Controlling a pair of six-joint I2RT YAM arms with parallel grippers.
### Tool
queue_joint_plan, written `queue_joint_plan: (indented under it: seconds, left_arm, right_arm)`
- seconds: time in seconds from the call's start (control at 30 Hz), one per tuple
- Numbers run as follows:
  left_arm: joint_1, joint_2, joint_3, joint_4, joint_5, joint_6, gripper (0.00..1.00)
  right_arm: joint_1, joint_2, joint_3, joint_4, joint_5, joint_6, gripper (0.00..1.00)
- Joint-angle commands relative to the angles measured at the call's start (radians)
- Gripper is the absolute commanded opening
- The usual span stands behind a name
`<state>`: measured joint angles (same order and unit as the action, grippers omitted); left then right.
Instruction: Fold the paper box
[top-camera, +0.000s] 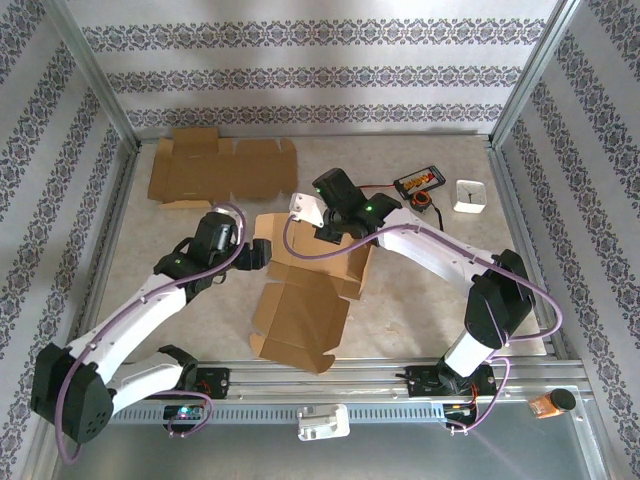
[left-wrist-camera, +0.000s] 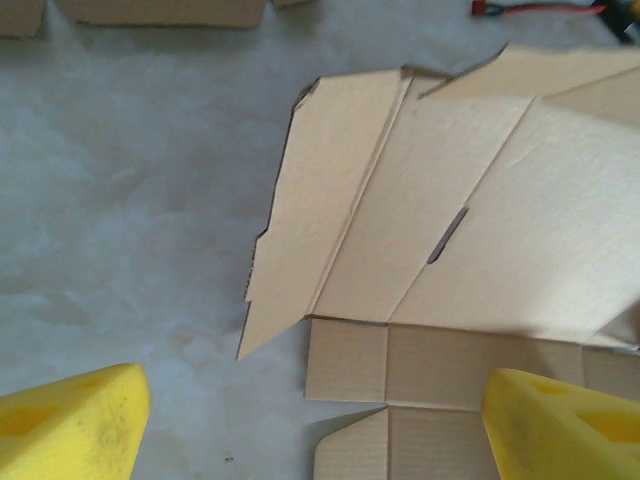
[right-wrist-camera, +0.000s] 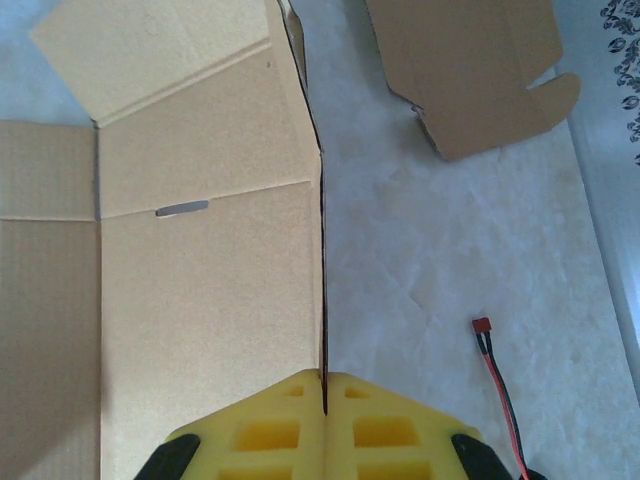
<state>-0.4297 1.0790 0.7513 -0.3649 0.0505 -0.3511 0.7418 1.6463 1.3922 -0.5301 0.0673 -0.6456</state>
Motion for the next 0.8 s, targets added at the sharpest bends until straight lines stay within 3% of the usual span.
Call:
queue_joint_plan:
  seconds: [0.0, 0.33, 0.5, 0.77]
  left_arm:
    - [0.025, 0.031, 0.025, -0.01, 0.024, 0.072, 0.86]
    - [0.111, 0.135, 0.057, 0.075, 0.169, 0.131, 0.88]
    - [0.11, 0.087, -0.013, 0.181, 0.226, 0.247, 0.98]
    - [0.086, -0.02, -0.079, 0.376, 0.32, 0.481, 0.98]
  right_arm:
    - [-0.001, -0.02, 0.036, -0.008, 0.025, -0.016, 0.0]
    - [0.031, -0.032, 0.071, -0.016, 0.165, -0.156, 0.0]
    - [0.067, -0.046, 0.05, 0.015, 0.233, -0.241, 0.01]
    - [0.089, -0.054, -0.031, 0.125, 0.327, -0.359, 0.01]
